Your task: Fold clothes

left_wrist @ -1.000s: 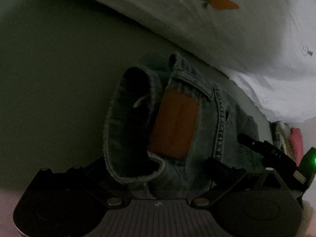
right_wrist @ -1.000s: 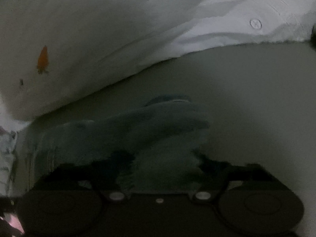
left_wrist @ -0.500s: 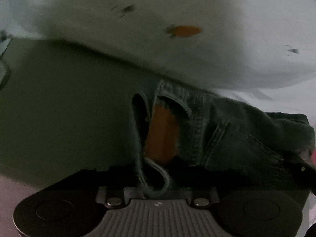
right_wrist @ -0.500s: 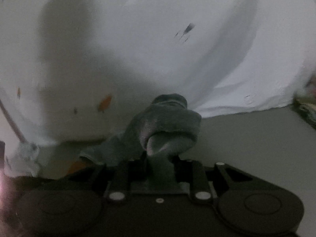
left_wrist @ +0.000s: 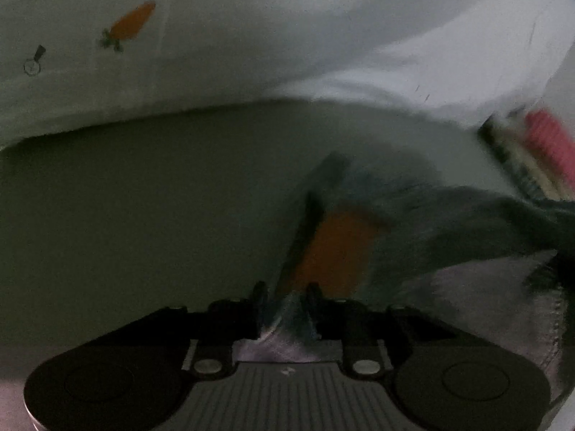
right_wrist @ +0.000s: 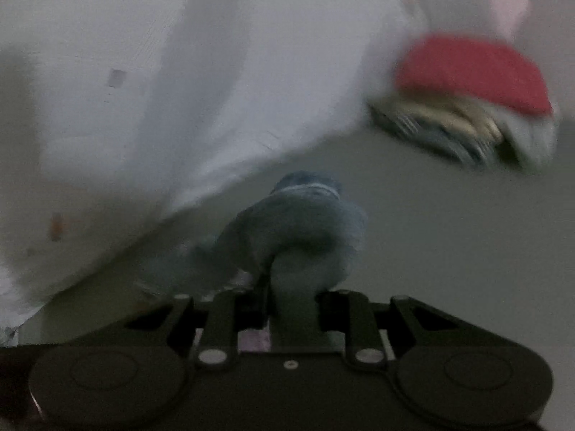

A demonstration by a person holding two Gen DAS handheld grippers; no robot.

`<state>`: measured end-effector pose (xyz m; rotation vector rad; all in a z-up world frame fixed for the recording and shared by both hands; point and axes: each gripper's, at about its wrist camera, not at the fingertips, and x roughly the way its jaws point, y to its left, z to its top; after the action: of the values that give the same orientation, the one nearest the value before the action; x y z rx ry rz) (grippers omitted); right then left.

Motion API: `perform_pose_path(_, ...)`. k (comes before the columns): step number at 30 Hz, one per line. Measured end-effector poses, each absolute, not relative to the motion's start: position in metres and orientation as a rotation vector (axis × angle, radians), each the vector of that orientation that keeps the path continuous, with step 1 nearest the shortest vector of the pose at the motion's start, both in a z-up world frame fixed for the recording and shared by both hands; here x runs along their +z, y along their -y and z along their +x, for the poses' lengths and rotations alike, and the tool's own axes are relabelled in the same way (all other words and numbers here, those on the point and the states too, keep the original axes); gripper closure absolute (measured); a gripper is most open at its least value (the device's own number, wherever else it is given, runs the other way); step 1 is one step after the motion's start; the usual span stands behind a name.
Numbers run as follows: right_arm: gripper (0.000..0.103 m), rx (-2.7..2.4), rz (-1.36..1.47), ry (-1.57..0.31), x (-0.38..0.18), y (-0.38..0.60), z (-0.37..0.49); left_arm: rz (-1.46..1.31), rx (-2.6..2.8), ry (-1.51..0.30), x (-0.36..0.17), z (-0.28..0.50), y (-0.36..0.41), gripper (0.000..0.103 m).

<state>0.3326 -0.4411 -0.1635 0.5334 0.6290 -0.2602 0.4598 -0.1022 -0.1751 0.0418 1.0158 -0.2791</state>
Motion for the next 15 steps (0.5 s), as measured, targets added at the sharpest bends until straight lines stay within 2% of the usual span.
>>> perform_pose_path(1, 0.078, -0.255, 0.551, -0.628, -0.170, 0.449, 0.332, 0.049, -0.284, -1.009, -0.176, 0.459, 0.098, 0.042)
perform_pose_path(2, 0.077, -0.253, 0.555, -0.626, -0.172, 0.453, 0.332, 0.049, -0.293, -0.996, -0.176, 0.455, 0.090, 0.024)
perform_pose_path(3, 0.076, -0.249, 0.545, -0.628, -0.172, 0.455, 0.334, 0.048, -0.304, -0.984, -0.176, 0.451, 0.084, 0.015)
perform_pose_path(11, 0.059, -0.302, 0.451, -0.716, -0.198, 0.462, 0.358, -0.056, -0.405, -1.084, -0.205, 0.464, 0.074, 0.012)
perform_pose_path(14, 0.051, -0.308, 0.444, -0.748, -0.211, 0.467, 0.361, -0.151, -0.455, -1.133, -0.218, 0.467, 0.068, 0.015)
perform_pose_path(15, 0.045, -0.315, 0.445, -0.756, -0.214, 0.469, 0.362, -0.189, -0.468, -1.143, -0.221, 0.469, 0.066, 0.016)
